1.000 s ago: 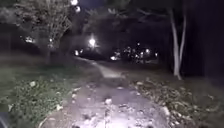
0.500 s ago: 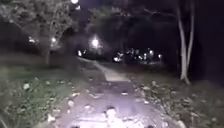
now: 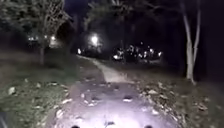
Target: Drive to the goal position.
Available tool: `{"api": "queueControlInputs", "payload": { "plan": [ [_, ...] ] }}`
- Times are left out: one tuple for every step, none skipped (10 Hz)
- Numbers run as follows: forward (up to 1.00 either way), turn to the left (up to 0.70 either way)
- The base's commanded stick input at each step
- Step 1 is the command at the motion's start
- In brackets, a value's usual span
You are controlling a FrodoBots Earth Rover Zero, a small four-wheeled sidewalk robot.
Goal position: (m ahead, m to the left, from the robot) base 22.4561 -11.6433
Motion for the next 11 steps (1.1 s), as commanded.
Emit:
{"api": "queueControlInputs", "payload": {
  "plan": [
    [0.70, 0.23],
    [0.70, 0.11],
    [0.70, 0.00],
    [0.70, 0.00],
    [0.70, 0.00],
    [0.70, 0.22],
    [0.70, 0.28],
    [0.70, 0.14],
    [0.70, 0.00],
    [0.70, 0.00],
    [0.70, 0.16]
  ]
}}
